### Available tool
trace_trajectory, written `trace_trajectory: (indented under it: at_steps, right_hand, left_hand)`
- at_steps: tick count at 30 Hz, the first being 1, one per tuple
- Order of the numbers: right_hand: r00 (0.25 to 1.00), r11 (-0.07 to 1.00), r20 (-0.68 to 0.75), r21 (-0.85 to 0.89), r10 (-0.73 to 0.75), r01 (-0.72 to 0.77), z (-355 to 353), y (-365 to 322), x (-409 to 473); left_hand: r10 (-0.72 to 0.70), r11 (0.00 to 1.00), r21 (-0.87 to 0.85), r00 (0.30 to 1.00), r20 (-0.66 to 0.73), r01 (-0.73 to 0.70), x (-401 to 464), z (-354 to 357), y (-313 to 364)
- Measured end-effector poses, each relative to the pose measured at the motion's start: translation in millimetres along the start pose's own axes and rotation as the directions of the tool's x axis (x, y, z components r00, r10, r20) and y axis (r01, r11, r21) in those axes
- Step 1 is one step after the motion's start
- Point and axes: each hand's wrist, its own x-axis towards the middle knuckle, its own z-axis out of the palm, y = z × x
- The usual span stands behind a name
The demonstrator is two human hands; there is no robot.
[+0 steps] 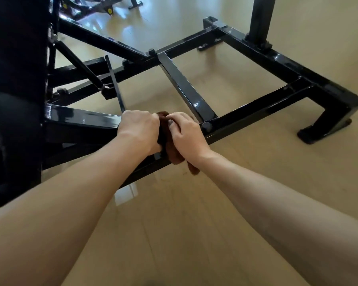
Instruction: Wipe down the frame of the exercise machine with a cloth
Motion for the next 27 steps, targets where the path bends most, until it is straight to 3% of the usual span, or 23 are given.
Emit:
trace_trajectory:
  at_steps: [5, 11, 15, 21, 27]
  right_hand:
    - [0.986, 0.994, 0.164, -0.102, -0.026, 0.043, -13, -1, 2]
    - [0.986, 0.963, 0.07, -0.236, 0.154, -0.133, -22, 26, -7]
    - [0.978, 0.956, -0.021, -0.208, 0.207, -0.207, -11, 14, -1]
    - [0.968, 0.955, 0.094, -0.208, 0.233, -0.209, -7, -29, 19]
    - [0.975, 0.941, 0.149, -0.319, 0.166, -0.111, -5, -22, 24]
  left_hand:
    - [0.083, 0.996, 0.042, 0.996, 0.029, -0.084, 6, -8, -6]
    - [0.244, 0.947, 0.196, 0.966, 0.083, -0.256, 16, -17, -4]
    - [0.27, 0.939, 0.221, 0.963, 0.008, -0.265, 13, -4, -8]
    - [0.34, 0.929, 0.181, 0.937, -0.075, -0.322, 17, 2, -15]
    - [0.292, 0.949, 0.148, 0.952, -0.088, -0.278, 15, 2, -15]
